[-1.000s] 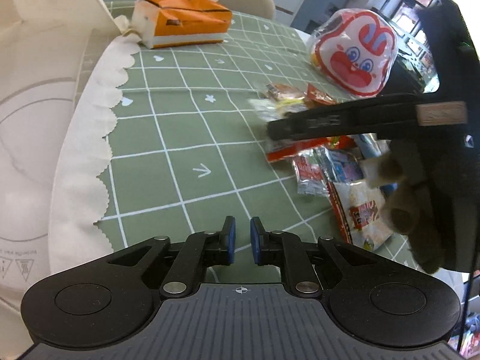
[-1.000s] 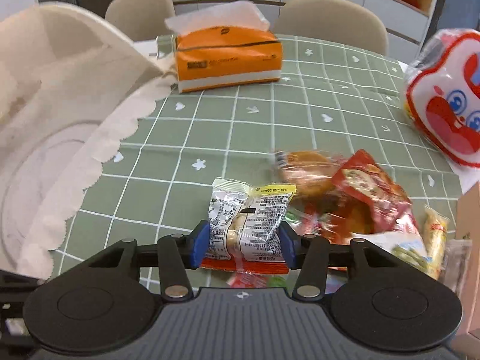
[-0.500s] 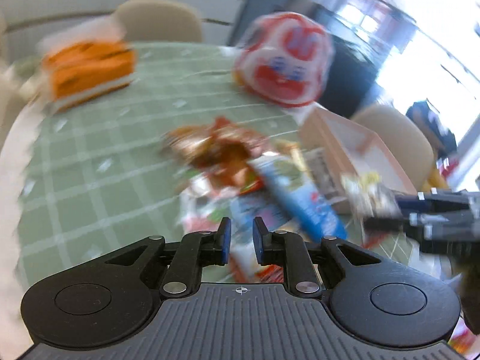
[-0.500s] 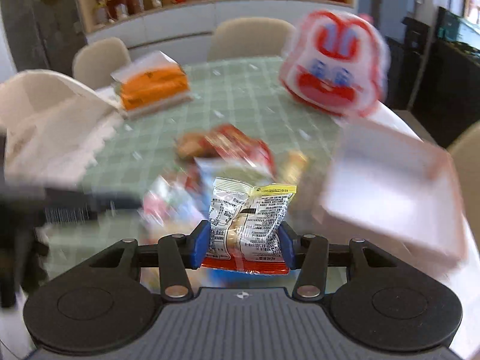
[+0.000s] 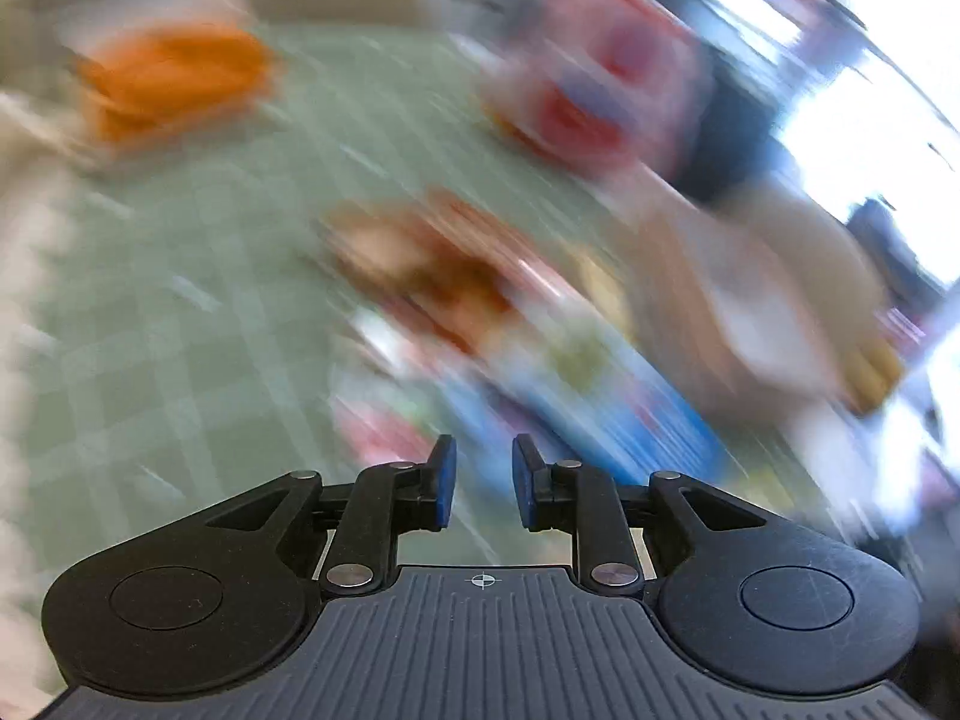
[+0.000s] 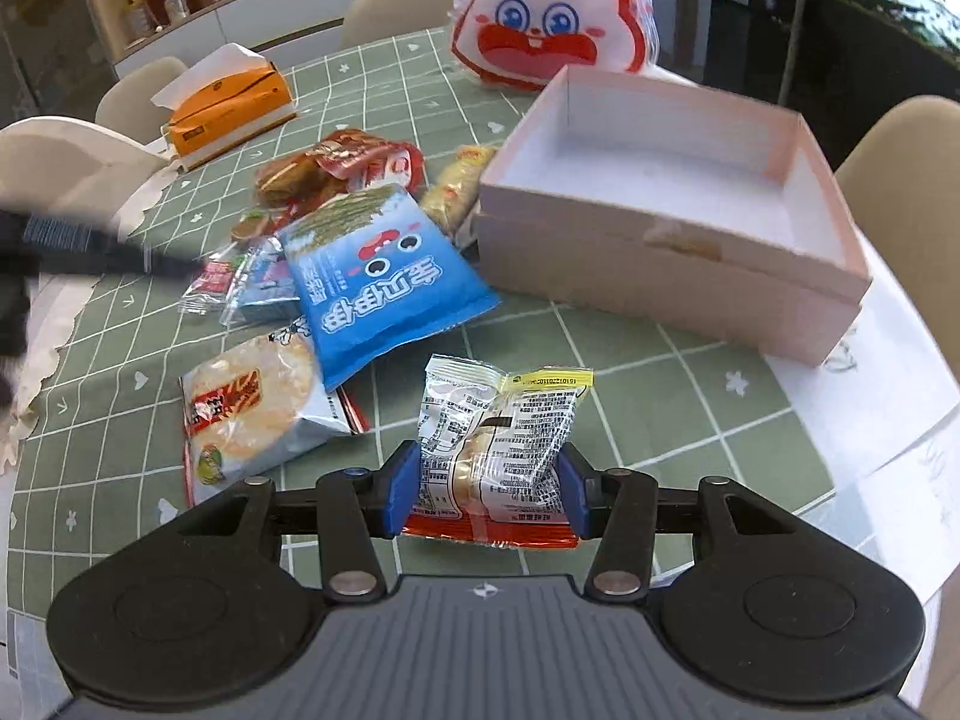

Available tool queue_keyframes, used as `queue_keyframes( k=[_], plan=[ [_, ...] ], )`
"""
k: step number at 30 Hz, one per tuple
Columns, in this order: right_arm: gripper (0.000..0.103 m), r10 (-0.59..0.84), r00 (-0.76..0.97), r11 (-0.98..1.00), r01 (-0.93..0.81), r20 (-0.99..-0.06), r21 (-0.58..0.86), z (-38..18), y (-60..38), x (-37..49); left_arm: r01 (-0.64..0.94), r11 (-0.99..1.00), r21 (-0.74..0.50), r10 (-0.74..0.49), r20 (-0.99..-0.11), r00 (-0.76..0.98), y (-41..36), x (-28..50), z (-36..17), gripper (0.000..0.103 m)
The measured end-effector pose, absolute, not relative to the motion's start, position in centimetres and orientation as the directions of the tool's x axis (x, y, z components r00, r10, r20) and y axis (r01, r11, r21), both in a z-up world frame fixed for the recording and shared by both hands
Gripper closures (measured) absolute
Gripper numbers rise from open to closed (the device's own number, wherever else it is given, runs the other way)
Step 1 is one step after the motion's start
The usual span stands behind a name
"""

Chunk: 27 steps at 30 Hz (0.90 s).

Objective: Organize snacks
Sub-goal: 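Grasp the clear-wrapped round brown lollipop with the left gripper while the right gripper holds its packet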

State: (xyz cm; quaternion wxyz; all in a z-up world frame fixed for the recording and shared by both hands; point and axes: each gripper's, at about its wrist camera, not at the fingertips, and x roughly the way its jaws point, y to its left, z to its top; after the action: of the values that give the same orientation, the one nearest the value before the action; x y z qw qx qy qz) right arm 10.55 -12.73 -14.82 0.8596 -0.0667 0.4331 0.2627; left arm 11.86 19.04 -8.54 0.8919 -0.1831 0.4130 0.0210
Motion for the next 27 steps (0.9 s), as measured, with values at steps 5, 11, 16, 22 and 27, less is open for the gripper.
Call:
queue_keyframes(
  k=[5, 11, 16, 22, 27],
  plan=[
    [0.054, 0.397, 0.486, 0.853, -0.508, -0.778, 0.117, -15.9, -12.9, 10.6, -0.263, 0.945, -0.193, 0.031, -0.749, 0.662, 19.1, 16.2, -9.3, 0.079],
    [0.05, 0.43, 0.475, 0.84, -0.523, -0.768, 0.147, -16.4, -13.7, 10.7, -0.177, 0.979, 0.104, 0.192, -0.77, 0.609, 15.2, 18.0, -11.8, 0.076],
    [0.042, 0.434, 0.492, 0.808, -0.583, -0.755, 0.085, -16.8, -13.2, 9.8, -0.136, 0.989, 0.064, 0.136, -0.773, 0.62, 14.3, 18.0, -12.1, 0.057],
    [0.036, 0.416, 0.519, 0.794, -0.607, -0.747, 0.021, -17.1, -12.4, 9.1, -0.239, 0.971, 0.03, 0.175, -0.767, 0.617, 16.6, 18.8, -12.9, 0.053],
    [0.034, 0.395, 0.53, 0.809, -0.587, -0.75, 0.011, -17.1, -12.0, 9.1, -0.245, 0.969, -0.003, 0.156, -0.766, 0.624, 17.2, 18.7, -13.1, 0.054]
  ],
)
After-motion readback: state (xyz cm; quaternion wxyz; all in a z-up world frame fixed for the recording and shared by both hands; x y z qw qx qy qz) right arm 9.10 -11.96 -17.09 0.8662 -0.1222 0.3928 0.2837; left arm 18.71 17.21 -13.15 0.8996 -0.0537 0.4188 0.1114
